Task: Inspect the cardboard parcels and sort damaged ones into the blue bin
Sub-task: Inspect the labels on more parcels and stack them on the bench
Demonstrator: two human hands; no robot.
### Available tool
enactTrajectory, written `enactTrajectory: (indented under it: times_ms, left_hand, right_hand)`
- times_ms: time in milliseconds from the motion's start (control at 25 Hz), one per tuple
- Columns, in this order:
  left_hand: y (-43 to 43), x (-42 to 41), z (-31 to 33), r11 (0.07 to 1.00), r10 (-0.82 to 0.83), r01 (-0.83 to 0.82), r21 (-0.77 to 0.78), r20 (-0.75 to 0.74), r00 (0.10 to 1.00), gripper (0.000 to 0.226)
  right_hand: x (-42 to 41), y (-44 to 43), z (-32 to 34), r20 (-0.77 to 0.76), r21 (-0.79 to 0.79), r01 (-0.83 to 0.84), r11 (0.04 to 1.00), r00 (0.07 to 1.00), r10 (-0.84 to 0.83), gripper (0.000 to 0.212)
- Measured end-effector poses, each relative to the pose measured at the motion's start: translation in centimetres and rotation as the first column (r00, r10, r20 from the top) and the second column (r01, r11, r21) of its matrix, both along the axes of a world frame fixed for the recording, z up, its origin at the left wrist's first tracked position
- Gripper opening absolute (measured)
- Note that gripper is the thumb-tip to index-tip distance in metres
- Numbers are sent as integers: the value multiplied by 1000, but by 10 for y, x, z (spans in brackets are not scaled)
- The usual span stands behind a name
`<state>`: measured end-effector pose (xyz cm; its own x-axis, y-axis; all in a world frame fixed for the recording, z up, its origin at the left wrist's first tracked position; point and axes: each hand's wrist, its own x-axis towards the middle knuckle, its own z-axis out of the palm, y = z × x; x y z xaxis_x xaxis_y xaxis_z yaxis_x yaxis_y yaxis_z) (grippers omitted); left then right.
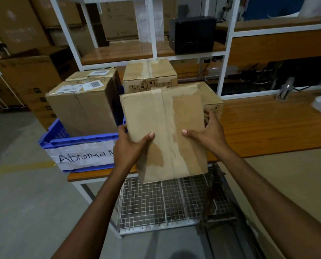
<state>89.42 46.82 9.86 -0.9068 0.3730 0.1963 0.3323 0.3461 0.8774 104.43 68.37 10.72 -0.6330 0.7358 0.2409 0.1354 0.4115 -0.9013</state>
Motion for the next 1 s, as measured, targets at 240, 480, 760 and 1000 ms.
enactTrajectory:
  times_ms: [240, 480, 760, 1000]
  left_hand:
    - [-15, 15, -2, 996, -86, 86, -13, 9, 996, 101]
    - [-18, 20, 12, 988, -96, 96, 119, -11, 995, 91]
    - [-32, 18, 10, 924, -362, 352, 150, 38, 932, 123]
    - [-22, 38, 13, 926, -207, 149, 347, 135, 969, 89]
  right_hand:
    - [18, -7, -16, 32, 42, -191, 981, 981, 190, 121]
    - [21, -13, -3, 3, -99, -59, 993, 998, 60, 111]
    - [37, -18, -6, -30, -125, -158, 979, 987, 155, 107]
    - [43, -10, 23, -30, -149, -299, 943, 954, 298, 123]
